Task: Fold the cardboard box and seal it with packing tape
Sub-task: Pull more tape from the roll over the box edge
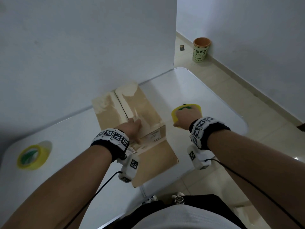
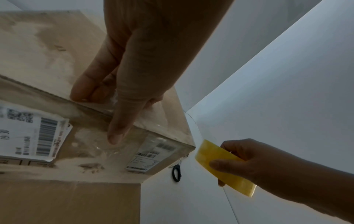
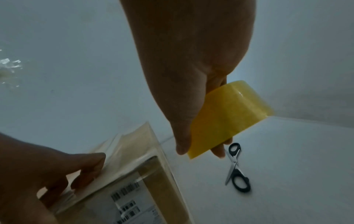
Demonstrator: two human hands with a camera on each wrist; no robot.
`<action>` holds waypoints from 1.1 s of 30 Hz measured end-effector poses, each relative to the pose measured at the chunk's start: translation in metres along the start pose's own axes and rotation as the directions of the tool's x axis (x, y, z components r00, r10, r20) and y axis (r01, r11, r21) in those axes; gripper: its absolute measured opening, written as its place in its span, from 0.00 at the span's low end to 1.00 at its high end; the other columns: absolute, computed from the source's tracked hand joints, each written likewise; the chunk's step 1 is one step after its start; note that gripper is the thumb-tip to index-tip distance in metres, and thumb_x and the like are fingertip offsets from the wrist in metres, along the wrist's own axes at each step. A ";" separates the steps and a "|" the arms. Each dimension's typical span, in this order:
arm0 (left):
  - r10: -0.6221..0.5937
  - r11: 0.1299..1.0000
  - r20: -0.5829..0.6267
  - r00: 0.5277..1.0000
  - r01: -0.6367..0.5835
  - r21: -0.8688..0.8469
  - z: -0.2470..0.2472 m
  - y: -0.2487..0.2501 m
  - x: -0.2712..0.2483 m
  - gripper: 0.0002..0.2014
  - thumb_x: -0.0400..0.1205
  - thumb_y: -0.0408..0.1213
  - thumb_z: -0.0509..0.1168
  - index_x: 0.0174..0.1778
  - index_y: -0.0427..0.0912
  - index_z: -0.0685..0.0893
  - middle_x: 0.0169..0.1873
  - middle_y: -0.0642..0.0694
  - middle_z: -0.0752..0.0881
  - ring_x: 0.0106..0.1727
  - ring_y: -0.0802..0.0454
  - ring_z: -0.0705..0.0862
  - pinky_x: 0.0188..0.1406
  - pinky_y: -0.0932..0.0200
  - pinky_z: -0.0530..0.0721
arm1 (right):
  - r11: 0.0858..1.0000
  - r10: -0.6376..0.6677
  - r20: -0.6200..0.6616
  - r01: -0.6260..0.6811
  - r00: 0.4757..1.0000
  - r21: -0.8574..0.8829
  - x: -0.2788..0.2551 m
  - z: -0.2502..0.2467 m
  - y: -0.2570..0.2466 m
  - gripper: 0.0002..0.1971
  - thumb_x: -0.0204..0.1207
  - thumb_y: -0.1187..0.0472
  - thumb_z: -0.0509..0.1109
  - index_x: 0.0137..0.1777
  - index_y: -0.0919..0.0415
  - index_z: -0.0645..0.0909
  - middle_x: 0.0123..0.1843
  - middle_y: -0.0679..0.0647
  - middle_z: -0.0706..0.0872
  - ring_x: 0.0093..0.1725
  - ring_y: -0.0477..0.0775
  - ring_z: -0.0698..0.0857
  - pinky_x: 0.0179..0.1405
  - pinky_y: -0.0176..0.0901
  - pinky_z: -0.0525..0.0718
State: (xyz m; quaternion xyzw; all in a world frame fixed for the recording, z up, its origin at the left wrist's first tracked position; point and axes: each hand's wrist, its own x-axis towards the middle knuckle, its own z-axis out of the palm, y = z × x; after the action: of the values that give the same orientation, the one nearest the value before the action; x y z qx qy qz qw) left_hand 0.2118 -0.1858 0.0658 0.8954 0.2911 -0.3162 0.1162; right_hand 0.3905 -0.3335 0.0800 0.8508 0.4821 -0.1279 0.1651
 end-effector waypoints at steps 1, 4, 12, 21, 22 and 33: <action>0.000 1.000 0.003 1.000 0.000 -0.008 0.000 0.000 0.000 0.32 0.72 0.49 0.77 0.64 0.43 0.66 0.62 0.40 0.69 0.41 0.43 0.82 0.51 0.42 0.87 | 1.000 0.006 0.000 -0.006 1.000 -0.003 0.003 0.003 0.000 0.22 0.76 0.40 0.66 0.26 0.54 0.75 0.24 0.47 0.73 0.31 0.54 0.79 0.44 0.44 0.79; -0.001 1.000 0.006 1.000 0.001 -0.018 0.001 -0.002 0.000 0.32 0.72 0.49 0.77 0.64 0.44 0.66 0.62 0.40 0.69 0.39 0.44 0.81 0.51 0.43 0.87 | 1.000 0.005 -0.011 -0.005 1.000 -0.023 0.007 0.006 0.000 0.23 0.76 0.40 0.66 0.25 0.52 0.72 0.26 0.46 0.74 0.37 0.54 0.84 0.55 0.50 0.81; 0.012 1.000 -0.006 1.000 -0.012 -0.022 0.005 -0.004 0.001 0.33 0.73 0.48 0.76 0.66 0.44 0.65 0.63 0.40 0.69 0.39 0.44 0.79 0.46 0.46 0.86 | 1.000 -0.002 -0.004 0.002 1.000 -0.031 0.022 0.002 -0.007 0.24 0.80 0.42 0.64 0.27 0.54 0.68 0.26 0.47 0.72 0.31 0.53 0.76 0.70 0.55 0.69; 0.005 0.996 0.032 0.999 -0.008 0.091 -0.008 0.006 -0.002 0.39 0.74 0.55 0.73 0.74 0.42 0.63 0.69 0.39 0.68 0.53 0.40 0.81 0.51 0.47 0.82 | 0.995 -0.088 0.038 0.090 0.995 -0.042 0.040 0.002 -0.014 0.16 0.80 0.43 0.63 0.41 0.55 0.76 0.29 0.47 0.74 0.43 0.56 0.82 0.74 0.58 0.62; 0.017 0.991 0.013 1.000 -0.019 0.135 -0.016 0.013 0.001 0.40 0.74 0.59 0.71 0.76 0.42 0.63 0.71 0.40 0.69 0.58 0.40 0.81 0.52 0.47 0.81 | 0.994 -0.096 0.032 0.097 0.995 -0.042 0.041 0.001 -0.012 0.15 0.80 0.43 0.63 0.42 0.55 0.77 0.29 0.47 0.74 0.44 0.56 0.83 0.74 0.58 0.63; 0.237 0.958 -0.020 0.971 -0.230 0.173 -0.047 0.064 0.064 0.33 0.75 0.65 0.66 0.63 0.39 0.81 0.57 0.43 0.80 0.53 0.44 0.82 0.56 0.46 0.83 | 0.999 -0.052 0.175 0.049 0.983 0.021 0.041 -0.005 0.001 0.20 0.79 0.39 0.60 0.37 0.55 0.76 0.37 0.50 0.79 0.47 0.57 0.81 0.67 0.60 0.64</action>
State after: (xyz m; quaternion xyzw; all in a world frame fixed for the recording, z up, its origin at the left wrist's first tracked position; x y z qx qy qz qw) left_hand 0.3139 -0.1904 0.0632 0.9364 0.1579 -0.3056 0.0701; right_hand 0.4124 -0.3005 0.0693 0.8252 0.4858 -0.2107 0.1965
